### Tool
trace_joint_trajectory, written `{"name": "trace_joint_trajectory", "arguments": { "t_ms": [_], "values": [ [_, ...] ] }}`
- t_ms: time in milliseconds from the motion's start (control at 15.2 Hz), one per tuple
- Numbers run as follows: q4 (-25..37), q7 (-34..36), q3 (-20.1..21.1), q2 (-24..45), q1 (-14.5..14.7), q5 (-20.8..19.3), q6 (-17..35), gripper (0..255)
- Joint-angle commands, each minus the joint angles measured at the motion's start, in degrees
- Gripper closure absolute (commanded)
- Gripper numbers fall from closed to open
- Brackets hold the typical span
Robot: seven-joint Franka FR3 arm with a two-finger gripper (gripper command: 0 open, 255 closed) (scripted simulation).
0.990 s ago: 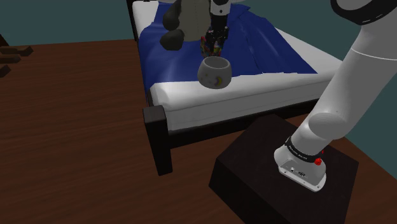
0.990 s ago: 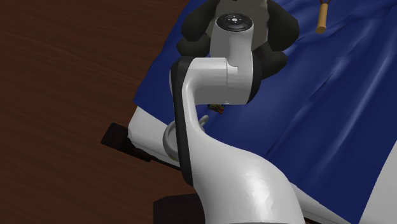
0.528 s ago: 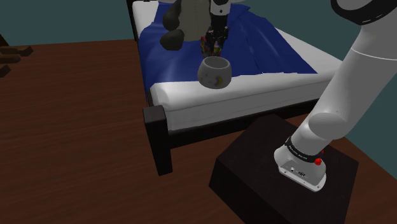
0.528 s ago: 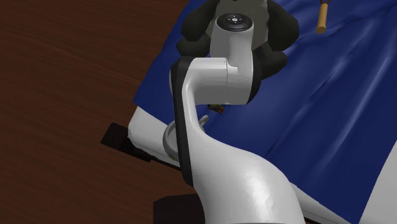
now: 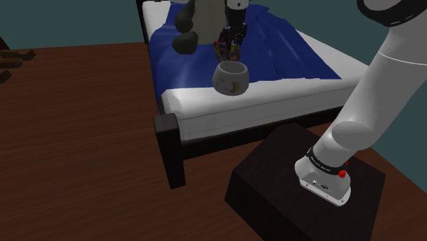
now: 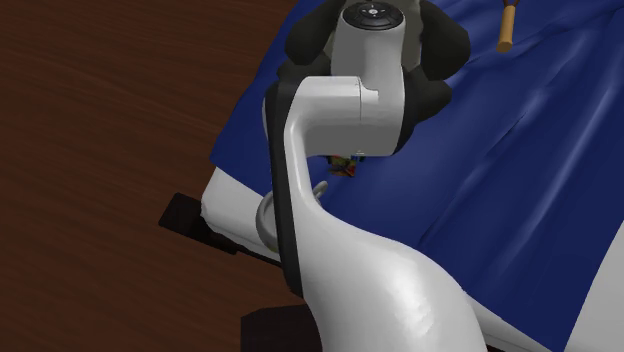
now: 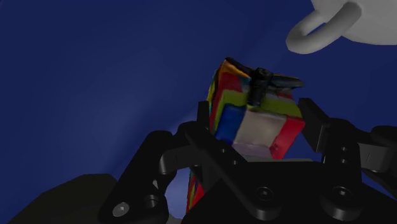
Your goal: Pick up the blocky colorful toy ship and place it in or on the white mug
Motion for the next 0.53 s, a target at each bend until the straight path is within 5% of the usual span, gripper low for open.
{"name": "trace_joint_trajectory", "arguments": {
  "t_ms": [0,462],
  "values": [
    [1.5,0.0,0.0,0.0,0.0,0.0,-1.5,255],
    [7.2,-0.1,0.0,0.2,0.0,0.0,-7.0,255]
  ]
}}
